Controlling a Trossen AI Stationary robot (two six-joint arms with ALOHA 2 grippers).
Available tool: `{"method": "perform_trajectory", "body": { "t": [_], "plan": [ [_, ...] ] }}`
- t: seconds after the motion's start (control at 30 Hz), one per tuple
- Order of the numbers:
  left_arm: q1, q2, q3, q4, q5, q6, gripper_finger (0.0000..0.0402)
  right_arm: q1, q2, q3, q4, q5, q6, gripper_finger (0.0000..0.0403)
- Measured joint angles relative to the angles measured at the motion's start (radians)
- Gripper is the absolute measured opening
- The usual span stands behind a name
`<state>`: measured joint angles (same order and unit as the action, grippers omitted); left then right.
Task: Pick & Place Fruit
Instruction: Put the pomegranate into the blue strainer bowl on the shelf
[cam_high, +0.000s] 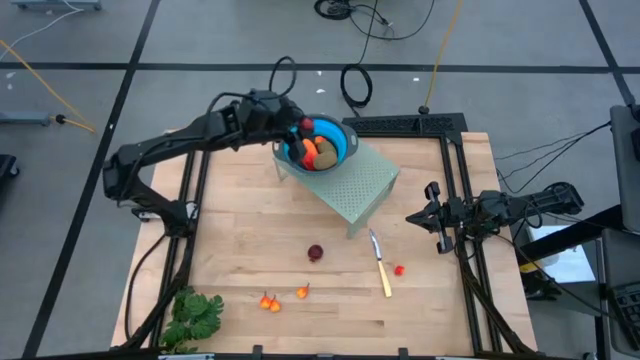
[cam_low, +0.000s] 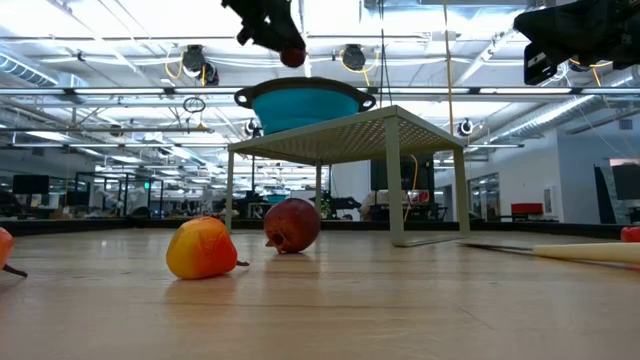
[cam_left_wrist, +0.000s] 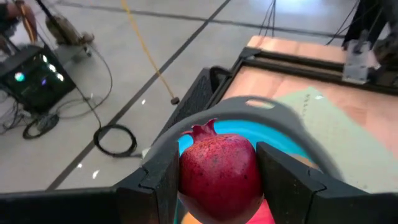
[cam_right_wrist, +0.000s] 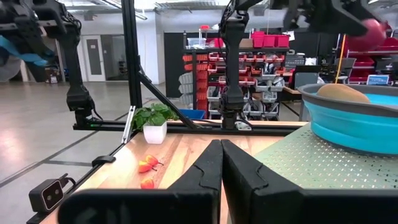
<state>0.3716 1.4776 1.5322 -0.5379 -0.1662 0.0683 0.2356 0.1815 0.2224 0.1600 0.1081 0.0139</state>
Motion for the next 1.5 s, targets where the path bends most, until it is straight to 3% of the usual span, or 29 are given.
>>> {"method": "perform_trajectory", "body": {
  "t": [0.53, 1.5],
  "plan": [
    [0.094, 0.128, 0.001, 0.008, 0.122, -0.022, 0.0184, 0.000, 0.000, 0.000, 0.000, 0.000, 0.000, 0.0000],
    [0.139, 0.185, 0.001, -0.012, 0.141, -0.043, 0.0184, 0.000, 0.000, 0.000, 0.000, 0.000, 0.000, 0.0000]
  ]
}}
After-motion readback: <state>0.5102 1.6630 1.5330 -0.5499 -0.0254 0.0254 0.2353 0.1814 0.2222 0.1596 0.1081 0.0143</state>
